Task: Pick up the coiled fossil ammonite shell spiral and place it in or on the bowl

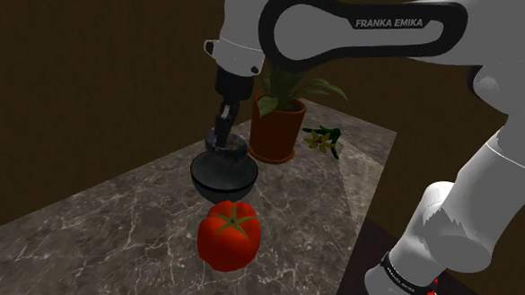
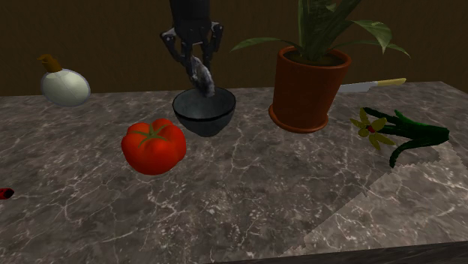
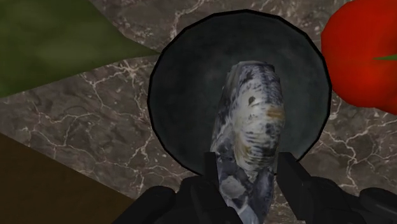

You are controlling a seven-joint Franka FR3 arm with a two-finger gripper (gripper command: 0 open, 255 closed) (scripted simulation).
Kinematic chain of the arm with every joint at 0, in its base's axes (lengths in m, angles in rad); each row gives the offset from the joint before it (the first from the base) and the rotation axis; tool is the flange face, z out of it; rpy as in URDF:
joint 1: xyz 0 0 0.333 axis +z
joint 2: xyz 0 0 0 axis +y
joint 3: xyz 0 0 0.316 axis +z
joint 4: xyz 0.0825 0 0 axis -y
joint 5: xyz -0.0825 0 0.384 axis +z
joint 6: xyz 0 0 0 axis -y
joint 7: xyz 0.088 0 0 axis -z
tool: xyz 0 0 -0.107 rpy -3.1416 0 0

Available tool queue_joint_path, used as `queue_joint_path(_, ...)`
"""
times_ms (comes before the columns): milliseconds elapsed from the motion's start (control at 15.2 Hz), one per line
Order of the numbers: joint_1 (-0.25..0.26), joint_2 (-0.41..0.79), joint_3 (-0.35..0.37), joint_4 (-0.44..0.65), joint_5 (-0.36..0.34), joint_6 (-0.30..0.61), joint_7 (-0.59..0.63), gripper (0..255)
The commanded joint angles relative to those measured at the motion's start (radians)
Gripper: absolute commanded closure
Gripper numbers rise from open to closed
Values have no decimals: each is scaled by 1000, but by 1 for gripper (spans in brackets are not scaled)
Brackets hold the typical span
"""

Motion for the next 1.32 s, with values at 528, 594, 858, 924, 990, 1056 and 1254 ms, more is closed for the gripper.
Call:
queue_joint_path(528, 0, -3, 0, -63, 1, 61, 1, 255)
queue_joint_path(594, 0, -3, 0, -63, 1, 61, 1, 255)
queue_joint_path(858, 0, -3, 0, -62, 1, 61, 1, 0)
queue_joint_path(924, 0, -3, 0, -62, 1, 61, 1, 0)
queue_joint_path(990, 0, -3, 0, -62, 1, 61, 1, 0)
queue_joint_path(1056, 0, -3, 0, -62, 1, 61, 1, 0)
queue_joint_path(1254, 0, -15, -1, 24, 6, -38, -3, 0)
